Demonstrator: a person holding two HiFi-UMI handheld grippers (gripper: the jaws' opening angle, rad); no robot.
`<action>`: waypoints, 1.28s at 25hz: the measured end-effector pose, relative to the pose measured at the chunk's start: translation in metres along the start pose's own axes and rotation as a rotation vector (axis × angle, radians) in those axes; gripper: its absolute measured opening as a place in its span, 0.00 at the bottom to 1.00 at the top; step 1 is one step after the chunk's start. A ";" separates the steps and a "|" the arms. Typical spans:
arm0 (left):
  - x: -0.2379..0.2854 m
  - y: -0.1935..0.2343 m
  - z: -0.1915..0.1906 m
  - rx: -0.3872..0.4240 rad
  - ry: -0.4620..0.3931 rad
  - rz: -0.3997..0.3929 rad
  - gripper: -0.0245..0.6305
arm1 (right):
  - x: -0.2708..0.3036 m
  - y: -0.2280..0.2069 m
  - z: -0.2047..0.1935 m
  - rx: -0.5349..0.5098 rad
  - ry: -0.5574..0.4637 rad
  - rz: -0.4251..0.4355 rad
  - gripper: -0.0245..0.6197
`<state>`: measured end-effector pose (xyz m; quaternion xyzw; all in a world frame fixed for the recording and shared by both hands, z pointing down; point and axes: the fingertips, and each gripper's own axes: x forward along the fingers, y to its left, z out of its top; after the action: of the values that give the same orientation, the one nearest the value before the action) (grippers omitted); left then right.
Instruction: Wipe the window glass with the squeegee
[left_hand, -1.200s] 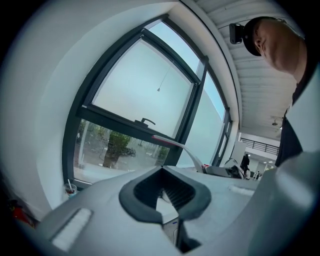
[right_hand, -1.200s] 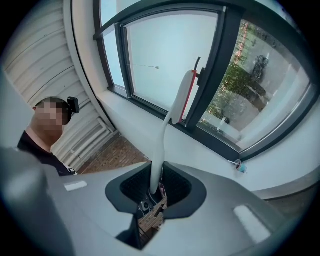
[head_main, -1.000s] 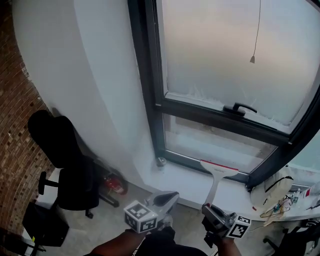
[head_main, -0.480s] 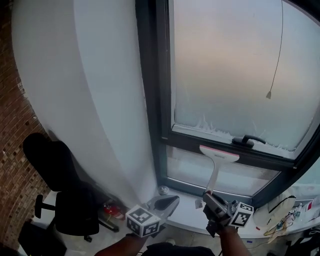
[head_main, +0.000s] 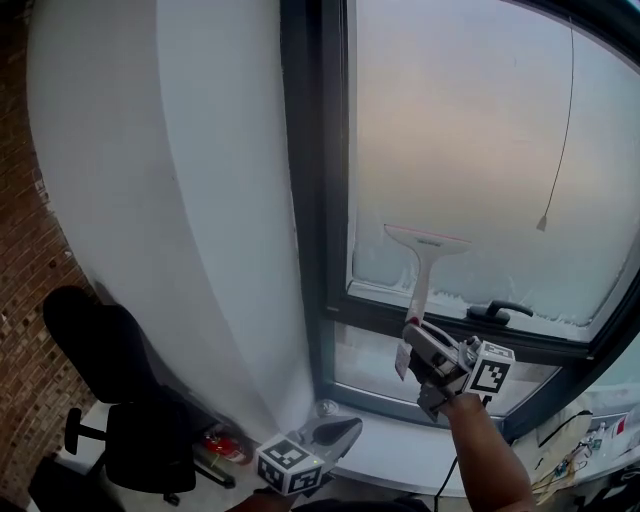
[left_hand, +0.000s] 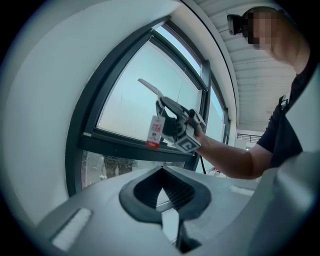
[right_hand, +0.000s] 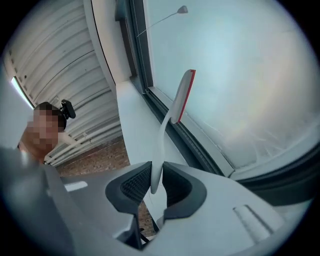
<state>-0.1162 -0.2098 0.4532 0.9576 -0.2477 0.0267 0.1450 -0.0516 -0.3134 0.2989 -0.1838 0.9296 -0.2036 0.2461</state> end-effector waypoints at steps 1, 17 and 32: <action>-0.001 0.002 -0.004 -0.006 0.003 0.009 0.04 | 0.011 -0.001 0.012 -0.006 -0.003 0.019 0.17; -0.009 0.018 -0.009 -0.018 -0.014 0.098 0.04 | 0.126 -0.028 0.144 -0.235 0.012 0.103 0.17; -0.017 0.022 -0.016 -0.036 -0.011 0.113 0.04 | 0.110 -0.055 0.112 -0.181 0.046 0.054 0.17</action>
<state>-0.1415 -0.2151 0.4726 0.9394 -0.3027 0.0250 0.1589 -0.0677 -0.4415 0.1936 -0.1754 0.9542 -0.1160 0.2126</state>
